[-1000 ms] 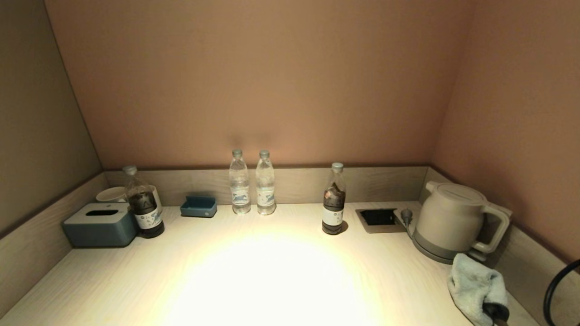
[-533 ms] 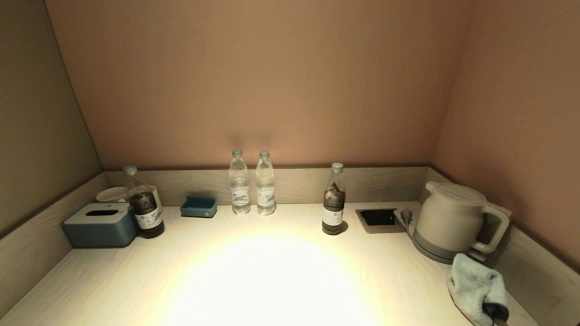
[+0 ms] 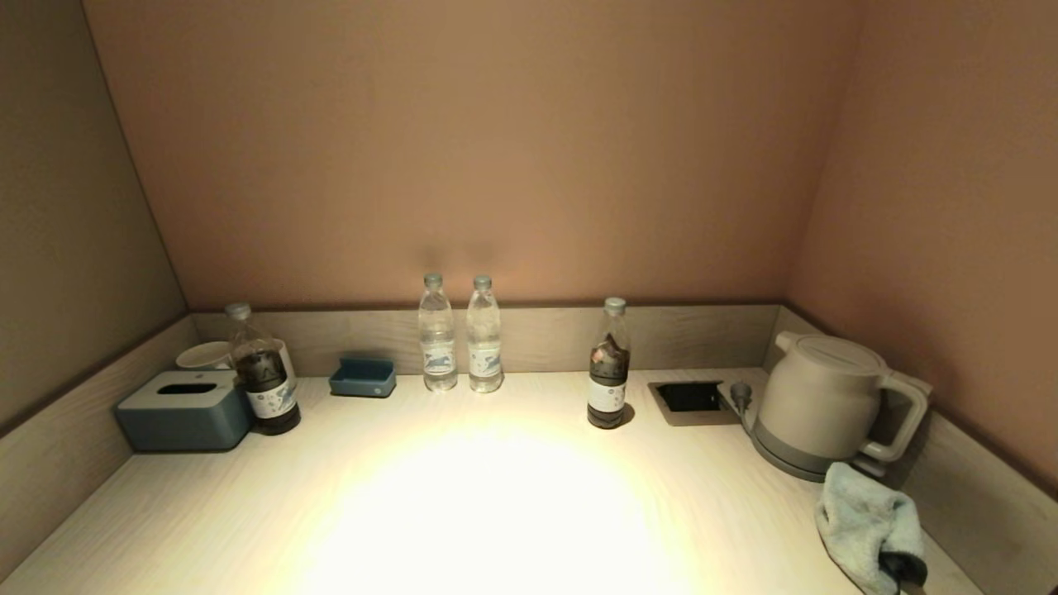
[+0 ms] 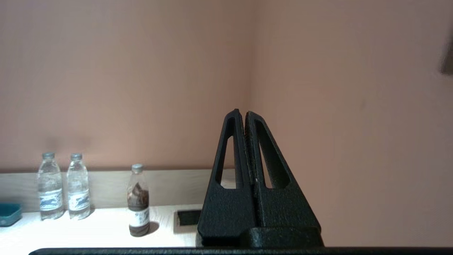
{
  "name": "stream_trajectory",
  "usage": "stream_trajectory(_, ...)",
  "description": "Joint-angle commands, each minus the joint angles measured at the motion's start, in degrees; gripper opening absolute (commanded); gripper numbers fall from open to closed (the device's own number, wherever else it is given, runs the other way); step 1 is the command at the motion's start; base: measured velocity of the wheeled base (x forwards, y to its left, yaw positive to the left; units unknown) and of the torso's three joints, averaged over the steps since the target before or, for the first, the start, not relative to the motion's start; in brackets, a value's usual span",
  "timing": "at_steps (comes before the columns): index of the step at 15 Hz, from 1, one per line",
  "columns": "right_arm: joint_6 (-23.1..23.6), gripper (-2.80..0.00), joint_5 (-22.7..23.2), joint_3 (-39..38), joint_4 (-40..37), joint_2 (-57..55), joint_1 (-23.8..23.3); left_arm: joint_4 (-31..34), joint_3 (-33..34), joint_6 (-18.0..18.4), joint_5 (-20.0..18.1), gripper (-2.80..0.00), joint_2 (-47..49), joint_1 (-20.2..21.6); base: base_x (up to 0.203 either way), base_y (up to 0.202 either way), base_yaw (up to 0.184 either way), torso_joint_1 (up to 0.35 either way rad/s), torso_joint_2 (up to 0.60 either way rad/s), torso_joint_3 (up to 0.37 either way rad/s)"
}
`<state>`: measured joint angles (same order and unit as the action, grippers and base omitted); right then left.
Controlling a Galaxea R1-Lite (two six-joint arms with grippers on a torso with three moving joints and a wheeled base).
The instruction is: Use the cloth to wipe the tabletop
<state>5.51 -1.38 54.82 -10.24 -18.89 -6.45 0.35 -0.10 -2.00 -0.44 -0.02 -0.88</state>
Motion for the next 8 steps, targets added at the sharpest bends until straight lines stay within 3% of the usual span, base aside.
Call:
stream_trajectory(1, 0.5, -2.80, -11.8, 1.9, -17.1, 2.9, 3.6, 0.0, 0.0, 0.0, 0.0, -2.80, 0.0, 0.0, 0.000, 0.000, 0.000, 0.000, 0.00, 0.000)
stream_trajectory(8, 2.8, -2.80, -11.7, -5.0, -17.7, 11.9, 5.2, 0.0, 0.0, 0.0, 0.0, -2.80, 0.0, 0.0, 0.000, 0.000, 0.000, 0.000, 0.00, 0.000)
